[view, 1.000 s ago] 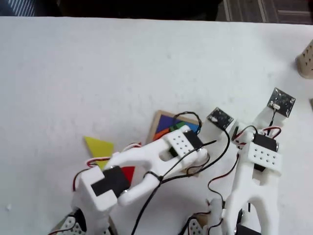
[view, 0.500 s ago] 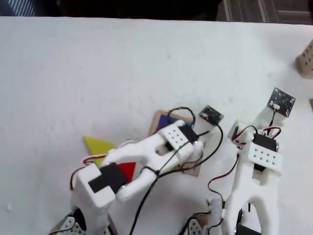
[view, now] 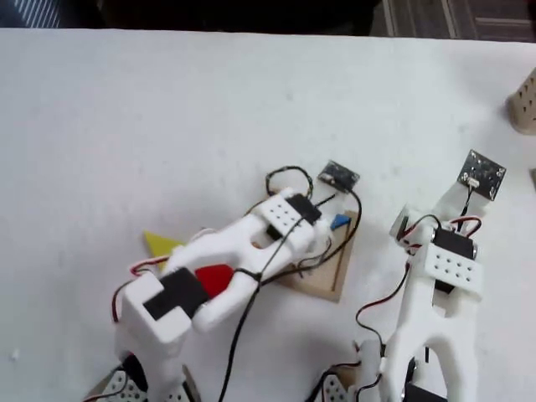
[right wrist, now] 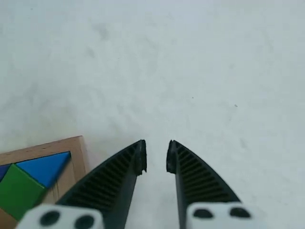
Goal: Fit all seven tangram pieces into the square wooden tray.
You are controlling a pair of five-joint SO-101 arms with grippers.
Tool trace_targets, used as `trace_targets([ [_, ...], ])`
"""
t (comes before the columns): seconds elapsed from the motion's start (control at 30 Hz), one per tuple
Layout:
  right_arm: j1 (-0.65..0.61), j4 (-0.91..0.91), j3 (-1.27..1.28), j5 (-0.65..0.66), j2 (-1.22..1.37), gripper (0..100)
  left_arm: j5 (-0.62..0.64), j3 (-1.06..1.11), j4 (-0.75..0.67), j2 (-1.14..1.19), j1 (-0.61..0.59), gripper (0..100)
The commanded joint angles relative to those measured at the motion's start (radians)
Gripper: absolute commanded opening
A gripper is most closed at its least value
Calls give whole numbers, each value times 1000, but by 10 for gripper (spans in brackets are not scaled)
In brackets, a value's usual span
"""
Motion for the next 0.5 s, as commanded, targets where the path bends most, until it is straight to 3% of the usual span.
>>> trace_targets([
  [0.0,-8,-15,-3,14,-24,80,-11,-15,-14,-2,-73,22],
  [0.3,-8,-15,-3,14,-24,80,-17,-3,-8,-94,-71,22],
  [0.47,-8,-15,-3,14,-24,80,-198,69,-2,-214,-65,22],
])
